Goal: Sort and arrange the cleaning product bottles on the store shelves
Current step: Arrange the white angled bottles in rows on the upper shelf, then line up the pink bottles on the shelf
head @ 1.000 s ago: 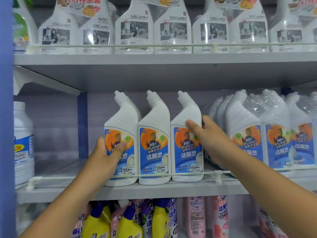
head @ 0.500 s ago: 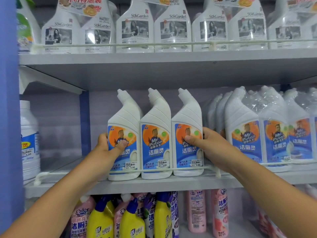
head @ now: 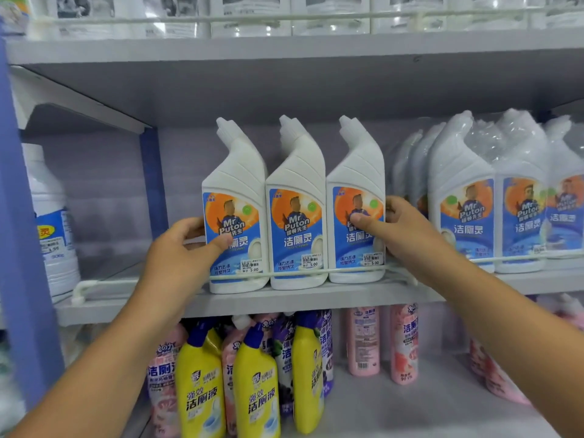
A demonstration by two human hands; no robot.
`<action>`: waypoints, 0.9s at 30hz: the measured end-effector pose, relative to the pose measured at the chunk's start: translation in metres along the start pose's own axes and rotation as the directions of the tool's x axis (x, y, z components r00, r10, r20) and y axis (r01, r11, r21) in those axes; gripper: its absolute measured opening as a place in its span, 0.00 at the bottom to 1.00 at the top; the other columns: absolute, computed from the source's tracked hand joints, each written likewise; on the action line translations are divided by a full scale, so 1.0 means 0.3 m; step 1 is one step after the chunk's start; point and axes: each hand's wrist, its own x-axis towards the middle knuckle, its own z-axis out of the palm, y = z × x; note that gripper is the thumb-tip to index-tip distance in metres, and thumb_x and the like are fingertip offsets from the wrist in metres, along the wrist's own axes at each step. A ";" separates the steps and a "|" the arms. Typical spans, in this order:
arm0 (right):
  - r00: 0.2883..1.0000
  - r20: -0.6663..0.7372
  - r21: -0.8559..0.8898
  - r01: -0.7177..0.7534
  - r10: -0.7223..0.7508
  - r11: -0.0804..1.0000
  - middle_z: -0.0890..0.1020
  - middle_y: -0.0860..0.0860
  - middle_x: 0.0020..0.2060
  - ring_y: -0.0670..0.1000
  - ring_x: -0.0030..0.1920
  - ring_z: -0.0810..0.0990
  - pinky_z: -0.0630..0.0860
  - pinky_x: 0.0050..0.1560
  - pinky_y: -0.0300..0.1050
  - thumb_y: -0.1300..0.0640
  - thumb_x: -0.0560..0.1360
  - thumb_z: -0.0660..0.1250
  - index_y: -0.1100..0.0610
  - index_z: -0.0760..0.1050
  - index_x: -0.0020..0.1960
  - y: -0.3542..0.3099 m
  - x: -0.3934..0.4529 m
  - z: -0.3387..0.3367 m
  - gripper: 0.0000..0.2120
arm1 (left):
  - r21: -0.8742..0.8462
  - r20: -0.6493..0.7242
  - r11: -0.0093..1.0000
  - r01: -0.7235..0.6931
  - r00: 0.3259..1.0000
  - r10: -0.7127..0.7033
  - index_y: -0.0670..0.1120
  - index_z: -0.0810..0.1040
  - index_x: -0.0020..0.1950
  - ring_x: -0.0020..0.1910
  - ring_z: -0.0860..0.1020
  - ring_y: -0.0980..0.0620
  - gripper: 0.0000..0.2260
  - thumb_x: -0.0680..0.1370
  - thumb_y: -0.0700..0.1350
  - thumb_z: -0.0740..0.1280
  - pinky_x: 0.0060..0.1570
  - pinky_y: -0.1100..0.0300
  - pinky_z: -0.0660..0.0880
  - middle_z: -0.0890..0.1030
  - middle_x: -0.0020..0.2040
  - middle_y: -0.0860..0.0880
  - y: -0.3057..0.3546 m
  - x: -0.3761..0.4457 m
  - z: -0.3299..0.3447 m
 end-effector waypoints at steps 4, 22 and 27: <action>0.988 -0.152 -0.018 0.010 -0.013 1.000 0.85 0.47 0.54 0.48 0.55 0.85 0.80 0.60 0.57 0.48 0.73 0.77 0.50 0.73 0.65 0.012 -0.062 -0.021 0.24 | -0.145 -0.003 0.988 -0.050 0.999 0.050 0.62 0.78 0.61 0.54 0.83 0.63 0.15 0.76 0.52 0.74 0.46 0.59 0.81 0.83 0.58 0.63 0.024 -0.088 0.012; 0.924 -0.181 0.106 -0.323 0.337 0.941 0.82 0.41 0.60 0.40 0.56 0.82 0.83 0.53 0.45 0.49 0.73 0.75 0.41 0.75 0.63 0.563 -0.870 -0.645 0.19 | -0.100 0.254 0.884 0.456 0.871 -0.421 0.54 0.78 0.62 0.60 0.81 0.52 0.17 0.75 0.46 0.76 0.65 0.46 0.76 0.81 0.65 0.54 -0.275 -1.113 0.767; 0.858 -0.170 0.118 -0.471 0.485 0.874 0.81 0.39 0.60 0.39 0.57 0.82 0.79 0.62 0.51 0.40 0.69 0.74 0.40 0.74 0.65 0.663 -1.004 -0.867 0.26 | -0.054 0.340 0.870 0.489 0.829 -0.445 0.57 0.79 0.58 0.54 0.82 0.60 0.12 0.76 0.47 0.75 0.57 0.53 0.79 0.82 0.60 0.59 -0.237 -1.240 0.946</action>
